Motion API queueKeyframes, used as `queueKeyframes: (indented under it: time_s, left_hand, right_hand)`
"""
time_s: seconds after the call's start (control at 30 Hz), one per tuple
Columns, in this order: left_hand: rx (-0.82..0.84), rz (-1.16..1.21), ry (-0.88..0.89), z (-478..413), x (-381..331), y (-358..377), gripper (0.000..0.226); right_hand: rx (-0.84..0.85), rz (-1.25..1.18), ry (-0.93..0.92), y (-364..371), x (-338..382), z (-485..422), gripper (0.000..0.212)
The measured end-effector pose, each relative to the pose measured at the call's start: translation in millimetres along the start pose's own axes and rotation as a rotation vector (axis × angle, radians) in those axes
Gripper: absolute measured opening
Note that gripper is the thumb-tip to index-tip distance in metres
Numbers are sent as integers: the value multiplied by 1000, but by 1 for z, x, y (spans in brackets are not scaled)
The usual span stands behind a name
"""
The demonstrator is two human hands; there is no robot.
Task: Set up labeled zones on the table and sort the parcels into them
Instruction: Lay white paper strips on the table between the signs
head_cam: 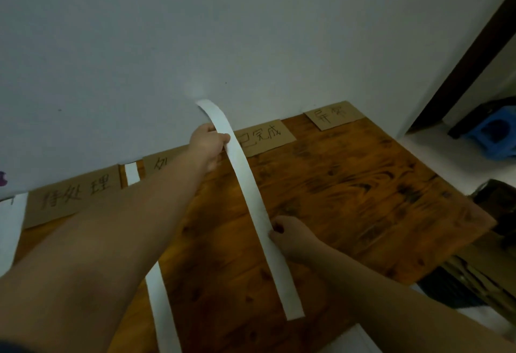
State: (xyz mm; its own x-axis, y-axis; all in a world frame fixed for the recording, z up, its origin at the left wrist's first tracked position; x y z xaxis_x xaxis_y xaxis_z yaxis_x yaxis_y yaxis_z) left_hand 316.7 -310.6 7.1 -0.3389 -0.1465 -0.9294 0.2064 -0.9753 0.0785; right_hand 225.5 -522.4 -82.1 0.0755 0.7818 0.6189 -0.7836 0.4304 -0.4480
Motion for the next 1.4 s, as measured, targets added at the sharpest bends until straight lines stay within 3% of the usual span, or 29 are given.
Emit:
queueKeyframes:
  time_s: [0.23,0.4,0.47,0.53,0.6,0.87,1.4]
  left_hand:
    - [-112,-291,-83,-57,55,3,59]
    - [-184,-563,-173,-60,102,15,95]
    - [-84,-784,-229,-59,121,25,103]
    - [84,-1090,-297,-58,141,40,92]
    - [177,-1245,-353,-56,155,46,84]
    - [275,-1371,-326,-60,163,60,79]
    - [231,-1327,-402,-35,155,41,84]
  right_hand:
    - [149,49,-68,-15,-18,-47,44]
    - [250,72,-94,-5,-48,-58,58]
    - [270,185,-135,0,-52,-58,54]
    - [268,301,-158,3,-55,-57,47]
    - [275,402,-183,6,-56,-55,44]
    - [295,887,-288,16,-55,-43,47]
    - [306,981,-370,22,-53,-33,44]
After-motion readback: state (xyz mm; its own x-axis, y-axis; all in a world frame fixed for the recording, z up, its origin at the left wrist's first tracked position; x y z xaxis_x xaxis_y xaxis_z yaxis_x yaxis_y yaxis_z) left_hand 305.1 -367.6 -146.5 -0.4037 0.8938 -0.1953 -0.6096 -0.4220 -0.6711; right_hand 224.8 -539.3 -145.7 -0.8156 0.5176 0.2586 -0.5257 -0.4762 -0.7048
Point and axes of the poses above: each hand's wrist, its own z-axis away from the middle knuckle, its own y-axis out of the palm, x = y × z, the point moved 9 cm from there along -z, towards the middle knuckle, and after that the axes turned 15 degrees about x, right-handed, at the moved point
